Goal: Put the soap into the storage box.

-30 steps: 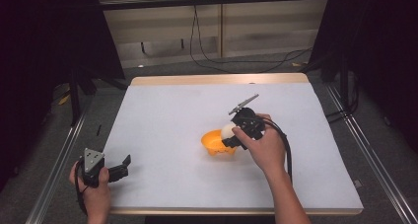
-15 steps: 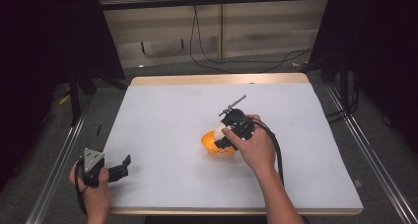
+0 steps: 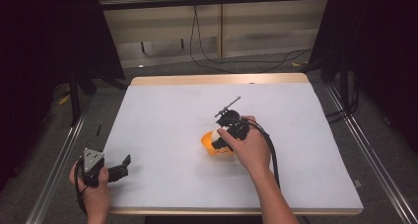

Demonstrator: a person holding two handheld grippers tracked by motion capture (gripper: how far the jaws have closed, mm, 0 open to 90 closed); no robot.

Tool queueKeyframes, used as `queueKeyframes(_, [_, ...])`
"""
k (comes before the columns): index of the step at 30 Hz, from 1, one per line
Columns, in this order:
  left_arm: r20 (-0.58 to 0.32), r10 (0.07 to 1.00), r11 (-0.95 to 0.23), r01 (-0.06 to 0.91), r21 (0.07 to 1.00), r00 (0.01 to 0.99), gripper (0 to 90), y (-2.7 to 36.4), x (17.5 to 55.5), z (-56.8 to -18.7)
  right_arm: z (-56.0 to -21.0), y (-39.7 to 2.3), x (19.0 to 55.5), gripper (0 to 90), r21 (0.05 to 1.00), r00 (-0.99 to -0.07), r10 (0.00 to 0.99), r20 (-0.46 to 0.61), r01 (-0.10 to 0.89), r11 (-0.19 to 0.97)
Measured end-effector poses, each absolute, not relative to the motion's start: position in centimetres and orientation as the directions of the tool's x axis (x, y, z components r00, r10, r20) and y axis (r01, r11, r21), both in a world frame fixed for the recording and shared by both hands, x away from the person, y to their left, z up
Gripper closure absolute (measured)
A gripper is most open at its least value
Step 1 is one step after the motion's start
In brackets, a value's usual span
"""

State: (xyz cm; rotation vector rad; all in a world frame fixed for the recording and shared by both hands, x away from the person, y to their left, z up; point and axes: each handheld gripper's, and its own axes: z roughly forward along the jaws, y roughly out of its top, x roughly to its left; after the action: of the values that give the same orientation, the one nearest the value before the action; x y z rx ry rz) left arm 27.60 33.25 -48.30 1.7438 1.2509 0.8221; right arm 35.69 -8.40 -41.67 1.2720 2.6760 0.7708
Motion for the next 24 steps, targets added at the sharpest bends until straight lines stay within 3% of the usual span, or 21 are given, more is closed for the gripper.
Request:
queueKeyframes(12, [0.045,0.955,-0.171,0.421,0.891,0.292,0.0,33.3,27.6,-48.3,-42.0,-8.8,35.8,23.6,0.478,-0.639,0.754,0.151,0.715,0.510])
queueKeyframes(24, [0.035,0.957,-0.158,0.418,0.894,0.287,0.0,33.2,27.6,-48.3,-41.3,-9.5,35.5,17.7,0.513,-0.625,0.766,0.152,0.712,0.480])
